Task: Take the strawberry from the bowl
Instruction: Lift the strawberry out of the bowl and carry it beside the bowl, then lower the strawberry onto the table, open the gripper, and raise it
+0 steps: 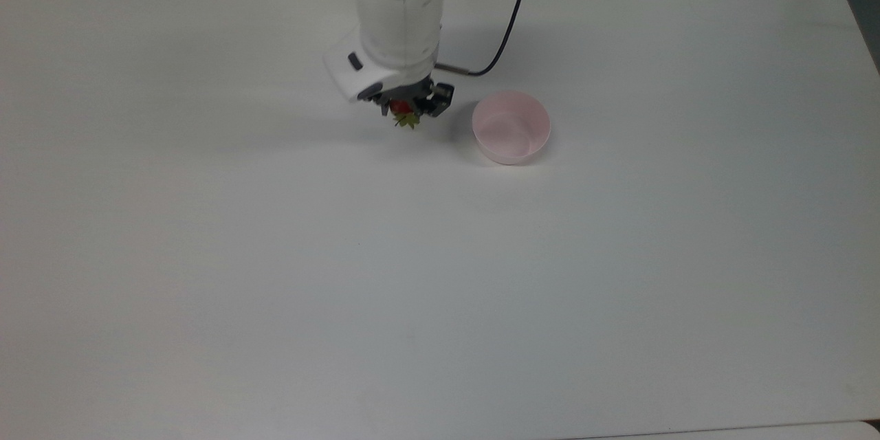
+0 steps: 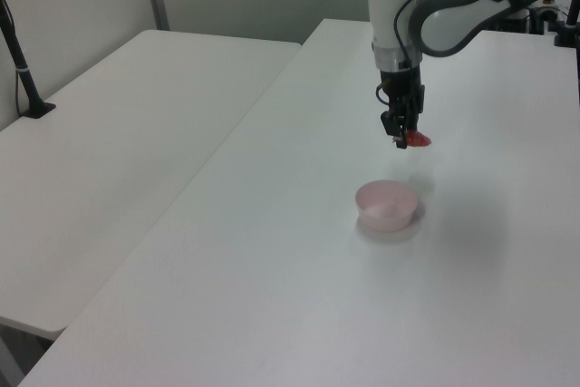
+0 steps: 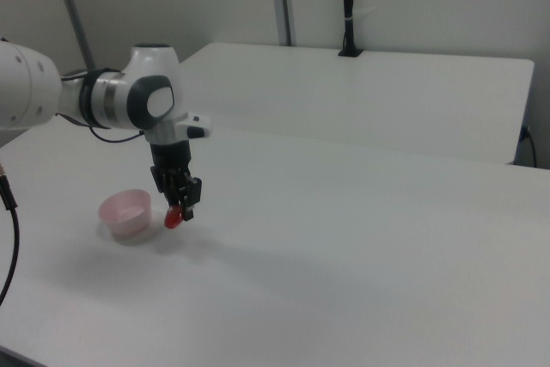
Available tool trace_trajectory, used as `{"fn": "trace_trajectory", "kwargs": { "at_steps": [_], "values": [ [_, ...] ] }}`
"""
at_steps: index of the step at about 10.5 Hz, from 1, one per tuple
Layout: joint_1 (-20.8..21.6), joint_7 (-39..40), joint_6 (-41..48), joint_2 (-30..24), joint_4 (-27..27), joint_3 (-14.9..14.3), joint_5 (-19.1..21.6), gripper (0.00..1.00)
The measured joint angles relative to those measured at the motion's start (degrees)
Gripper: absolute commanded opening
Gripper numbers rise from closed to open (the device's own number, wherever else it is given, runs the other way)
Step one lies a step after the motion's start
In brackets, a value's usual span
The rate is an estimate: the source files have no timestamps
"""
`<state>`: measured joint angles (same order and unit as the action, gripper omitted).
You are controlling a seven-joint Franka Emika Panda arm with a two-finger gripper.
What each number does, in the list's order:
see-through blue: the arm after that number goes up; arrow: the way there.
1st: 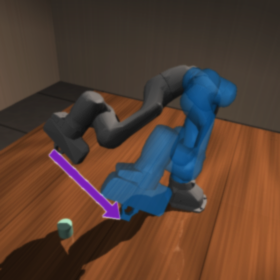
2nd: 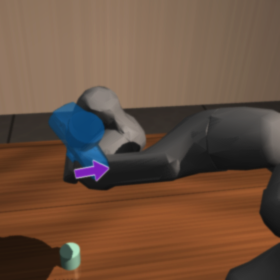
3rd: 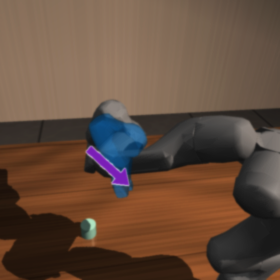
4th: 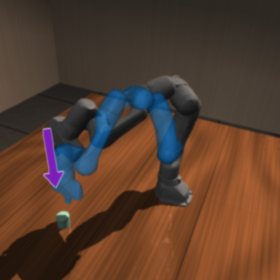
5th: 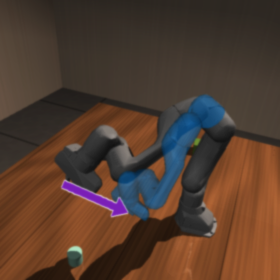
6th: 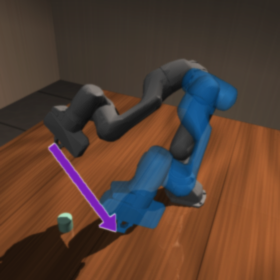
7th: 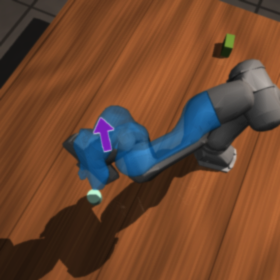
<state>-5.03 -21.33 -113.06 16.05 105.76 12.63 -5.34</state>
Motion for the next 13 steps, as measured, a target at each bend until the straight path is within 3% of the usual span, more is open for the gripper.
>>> {"fn": "trace_trajectory", "kwargs": {
  "at_steps": [2,4,8,13],
  "values": [
    [0.05,0.18,-2.22,2.88,0.06,0.02,-0.02,0.84],
    [0.16,0.18,-2.56,4.14,0.01,0.09,-0.02,0.99],
    [0.15,0.05,-1.78,2.61,-1.88,0.1,-0.02,1.0],
    [-1.26,0.01,14.12,-10.11,-11.48,-0.59,0.32,1.0]
  ]
}}
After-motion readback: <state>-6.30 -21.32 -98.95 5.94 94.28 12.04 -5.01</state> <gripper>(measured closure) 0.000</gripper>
